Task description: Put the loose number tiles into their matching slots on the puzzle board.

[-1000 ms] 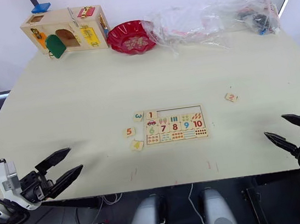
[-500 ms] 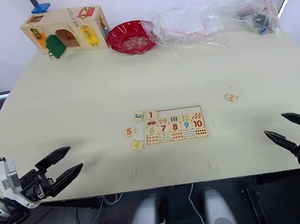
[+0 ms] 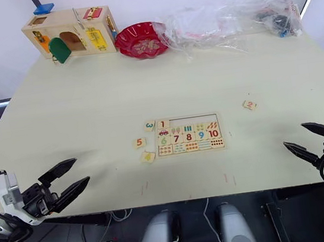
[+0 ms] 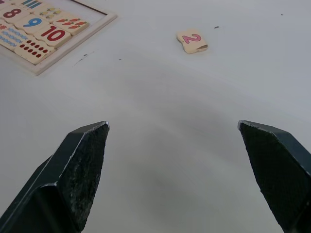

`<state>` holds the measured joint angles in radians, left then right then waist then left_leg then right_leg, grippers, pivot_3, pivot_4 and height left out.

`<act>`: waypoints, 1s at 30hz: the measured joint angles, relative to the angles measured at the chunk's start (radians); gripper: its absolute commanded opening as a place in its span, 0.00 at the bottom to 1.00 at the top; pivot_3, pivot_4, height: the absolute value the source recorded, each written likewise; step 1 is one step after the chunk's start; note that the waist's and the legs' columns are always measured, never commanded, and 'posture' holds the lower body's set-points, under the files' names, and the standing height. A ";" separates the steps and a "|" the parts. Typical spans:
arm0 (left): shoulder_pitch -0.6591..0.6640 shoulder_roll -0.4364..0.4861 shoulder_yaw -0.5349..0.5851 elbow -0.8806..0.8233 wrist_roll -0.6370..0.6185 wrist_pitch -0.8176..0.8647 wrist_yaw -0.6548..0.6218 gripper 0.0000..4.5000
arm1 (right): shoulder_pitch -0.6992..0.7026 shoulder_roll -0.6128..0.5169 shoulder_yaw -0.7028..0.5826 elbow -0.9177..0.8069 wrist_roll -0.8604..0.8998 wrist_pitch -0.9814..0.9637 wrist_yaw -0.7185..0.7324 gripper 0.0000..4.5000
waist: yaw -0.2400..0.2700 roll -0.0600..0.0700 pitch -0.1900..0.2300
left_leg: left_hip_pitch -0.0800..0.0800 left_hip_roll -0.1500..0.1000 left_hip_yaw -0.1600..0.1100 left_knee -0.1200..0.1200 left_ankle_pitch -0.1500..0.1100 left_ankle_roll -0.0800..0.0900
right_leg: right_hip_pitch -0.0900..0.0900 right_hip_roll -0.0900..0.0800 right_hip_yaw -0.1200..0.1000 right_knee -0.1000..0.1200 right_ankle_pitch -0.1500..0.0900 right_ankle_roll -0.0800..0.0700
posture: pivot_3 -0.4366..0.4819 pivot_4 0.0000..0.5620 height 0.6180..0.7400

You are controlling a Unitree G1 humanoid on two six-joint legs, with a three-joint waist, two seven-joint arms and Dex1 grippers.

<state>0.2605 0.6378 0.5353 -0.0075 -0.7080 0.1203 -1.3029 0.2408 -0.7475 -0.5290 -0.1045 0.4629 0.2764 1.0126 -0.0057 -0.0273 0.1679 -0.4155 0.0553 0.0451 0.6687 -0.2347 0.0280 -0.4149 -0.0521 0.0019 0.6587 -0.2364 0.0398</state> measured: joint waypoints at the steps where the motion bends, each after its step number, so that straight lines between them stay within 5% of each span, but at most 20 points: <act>1: 0.000 0.000 0.000 0.000 0.000 0.000 0.000 1.00 | -0.003 0.000 0.000 0.002 0.000 0.000 0.000 0.99 | 0.000 0.000 0.000 | 0.000 0.000 0.000 0.000 0.000 0.000 | 0.000 0.000 0.000 0.000 0.000 0.000 | 0.48 0.27 1.00; 10: -0.003 -0.002 -0.018 -0.008 -0.006 0.012 -0.005 1.00 | -0.209 -0.041 0.109 0.078 -0.004 0.066 -0.014 0.99 | -0.008 0.000 0.000 | 0.000 0.000 0.002 0.000 0.000 0.000 | -0.001 0.000 0.001 0.000 0.001 -0.002 | 0.48 0.27 1.00; 20: -0.007 0.001 -0.036 -0.104 -0.073 0.051 -0.051 1.00 | -0.727 -0.060 0.419 0.480 -0.149 0.133 0.015 0.99 | -0.006 0.003 0.002 | -0.001 -0.001 0.005 -0.002 0.000 0.000 | -0.002 0.002 0.002 0.000 0.002 -0.003 | 0.48 0.27 1.00; 30: 0.017 0.003 -0.035 -0.186 -0.120 0.082 -0.075 1.00 | -0.986 -0.002 0.572 0.875 -0.310 -0.019 0.100 0.99 | -0.009 0.004 0.003 | -0.001 -0.002 0.007 -0.001 0.000 0.000 | -0.002 0.003 0.002 0.000 0.002 -0.003 | 0.48 0.27 1.00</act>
<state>0.2773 0.6404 0.5001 -0.1935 -0.8276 0.2024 -1.3779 -0.7456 -0.7494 0.0432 0.7709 0.1534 0.2579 1.1127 -0.0144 -0.0232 0.1712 -0.4165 0.0535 0.0519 0.6673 -0.2346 0.0282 -0.4174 -0.0490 0.0042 0.6587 -0.2345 0.0372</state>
